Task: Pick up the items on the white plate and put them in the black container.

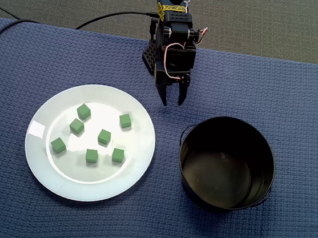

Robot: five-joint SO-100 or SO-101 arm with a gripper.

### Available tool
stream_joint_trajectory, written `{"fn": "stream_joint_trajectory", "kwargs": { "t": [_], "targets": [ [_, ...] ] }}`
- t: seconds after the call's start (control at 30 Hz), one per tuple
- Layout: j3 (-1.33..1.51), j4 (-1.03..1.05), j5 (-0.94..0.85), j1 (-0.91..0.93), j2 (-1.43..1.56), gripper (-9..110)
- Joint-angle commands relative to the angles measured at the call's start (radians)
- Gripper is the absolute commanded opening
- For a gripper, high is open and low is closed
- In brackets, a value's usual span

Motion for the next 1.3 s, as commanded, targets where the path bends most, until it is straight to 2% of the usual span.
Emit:
{"fn": "stream_joint_trajectory", "kwargs": {
  "t": [0.0,0.33,0.43,0.57,0.7,0.87,1.0,1.27],
  "targets": [
    [0.040,0.143,-0.051,0.083,-0.005,2],
    [0.040,0.135,-0.067,0.092,-0.011,2],
    [-0.012,0.077,-0.071,0.114,-0.098,3],
    [-0.225,0.114,-0.123,0.143,-0.279,5],
    [-0.586,0.273,-0.178,0.158,-0.577,7],
    [-0.953,0.379,-0.360,0.302,-0.882,14],
    [-1.083,0.310,-0.494,0.433,-1.052,18],
    [-1.135,0.123,-0.615,0.592,-1.290,19]
  ]
}}
